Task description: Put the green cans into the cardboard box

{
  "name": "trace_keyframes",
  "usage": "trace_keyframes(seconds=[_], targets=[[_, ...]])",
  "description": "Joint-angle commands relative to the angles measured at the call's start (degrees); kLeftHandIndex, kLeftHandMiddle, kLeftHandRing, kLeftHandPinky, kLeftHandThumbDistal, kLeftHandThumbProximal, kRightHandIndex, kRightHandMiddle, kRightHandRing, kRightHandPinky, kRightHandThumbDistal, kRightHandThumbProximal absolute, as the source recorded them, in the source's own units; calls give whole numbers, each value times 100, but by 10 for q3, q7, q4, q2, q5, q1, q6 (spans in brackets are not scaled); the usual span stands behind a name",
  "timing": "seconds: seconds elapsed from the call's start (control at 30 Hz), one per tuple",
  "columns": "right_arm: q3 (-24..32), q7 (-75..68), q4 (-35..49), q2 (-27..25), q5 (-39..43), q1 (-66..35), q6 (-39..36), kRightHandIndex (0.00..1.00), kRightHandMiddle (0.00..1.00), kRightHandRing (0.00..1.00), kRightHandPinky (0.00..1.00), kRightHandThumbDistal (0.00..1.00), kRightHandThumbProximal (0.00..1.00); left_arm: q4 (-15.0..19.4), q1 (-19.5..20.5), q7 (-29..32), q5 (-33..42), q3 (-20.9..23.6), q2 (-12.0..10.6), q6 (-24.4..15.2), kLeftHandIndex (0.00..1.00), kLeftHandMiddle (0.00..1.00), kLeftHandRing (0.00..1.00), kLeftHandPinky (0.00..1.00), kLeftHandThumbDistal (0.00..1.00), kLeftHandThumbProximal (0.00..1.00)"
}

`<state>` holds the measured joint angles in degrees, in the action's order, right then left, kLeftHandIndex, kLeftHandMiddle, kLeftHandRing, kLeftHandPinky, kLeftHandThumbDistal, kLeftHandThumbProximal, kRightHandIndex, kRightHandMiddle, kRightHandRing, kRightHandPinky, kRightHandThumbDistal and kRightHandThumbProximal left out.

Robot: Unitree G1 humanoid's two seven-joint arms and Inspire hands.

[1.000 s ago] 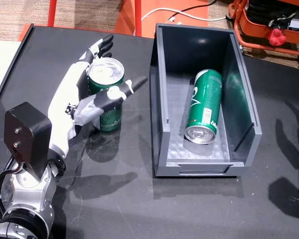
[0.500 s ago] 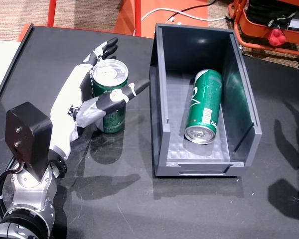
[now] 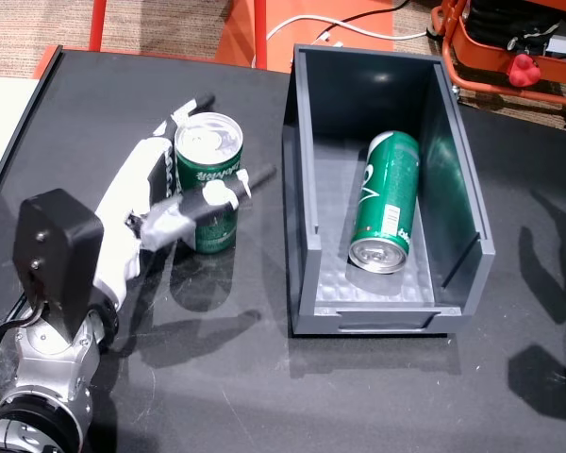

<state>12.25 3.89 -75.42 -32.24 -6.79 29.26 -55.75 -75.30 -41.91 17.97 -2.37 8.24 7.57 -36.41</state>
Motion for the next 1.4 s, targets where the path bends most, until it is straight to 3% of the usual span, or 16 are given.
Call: trace_keyframes(seconds=[0.0, 0.13, 0.3, 0.47, 0.53, 0.57, 0.6, 0.63, 0.8, 0.87, 1.1, 1.37], targets=[[6, 3, 4, 3, 11, -6, -8, 89, 75, 75, 81, 53, 62, -7, 6, -7, -8, -5, 2, 11, 100, 99, 100, 99, 100, 33], [3, -4, 4, 1, 5, -7, -16, 89, 74, 75, 81, 48, 59, -7, 8, -12, -12, -7, 2, 13, 100, 99, 100, 99, 100, 36], [1, -10, 4, 2, 2, -6, -18, 91, 75, 72, 81, 52, 62, -7, 9, -16, -11, -7, 2, 12, 100, 99, 100, 99, 100, 38], [4, -4, 5, 8, 11, -7, -15, 91, 76, 73, 81, 55, 62, -7, 8, -20, -10, -7, 4, 11, 99, 97, 100, 98, 100, 34], [2, -7, 4, 8, 7, -8, -17, 91, 75, 72, 81, 53, 61, -6, 8, -30, -9, -6, 2, 11, 97, 94, 98, 95, 92, 23], [2, -4, 4, 8, 8, -8, -20, 91, 75, 72, 82, 50, 61, -6, 8, -38, -4, -1, -1, 10, 93, 91, 94, 90, 78, 6], [4, 1, 4, 9, 10, -8, -24, 91, 75, 72, 82, 49, 60, -6, 8, -44, 3, 7, -4, 10, 91, 89, 91, 87, 71, 0], [3, -2, 5, 8, 8, -8, -26, 90, 75, 73, 82, 49, 61, -6, 8, -54, 10, 15, -8, 9, 88, 86, 85, 82, 62, 0], [8, 10, 5, 10, 16, -8, -31, 91, 75, 73, 82, 49, 62, -6, 2, -73, 42, 56, -23, 4, 67, 66, 63, 61, 36, 0], [5, 2, 6, 9, 11, -8, -34, 91, 75, 72, 82, 43, 62, -6, 0, -83, 36, 56, -23, 3, 62, 61, 57, 56, 28, 0], [3, -12, 7, 9, 5, -10, -51, 86, 73, 71, 82, 33, 59, -5, -1, -110, 28, 55, -23, 5, 56, 52, 48, 48, 15, 0], [-5, -30, 6, 9, -2, -8, -47, 88, 72, 70, 84, 37, 62, -4, -4, -117, 26, 51, -19, 6, 55, 50, 47, 48, 15, 0]])
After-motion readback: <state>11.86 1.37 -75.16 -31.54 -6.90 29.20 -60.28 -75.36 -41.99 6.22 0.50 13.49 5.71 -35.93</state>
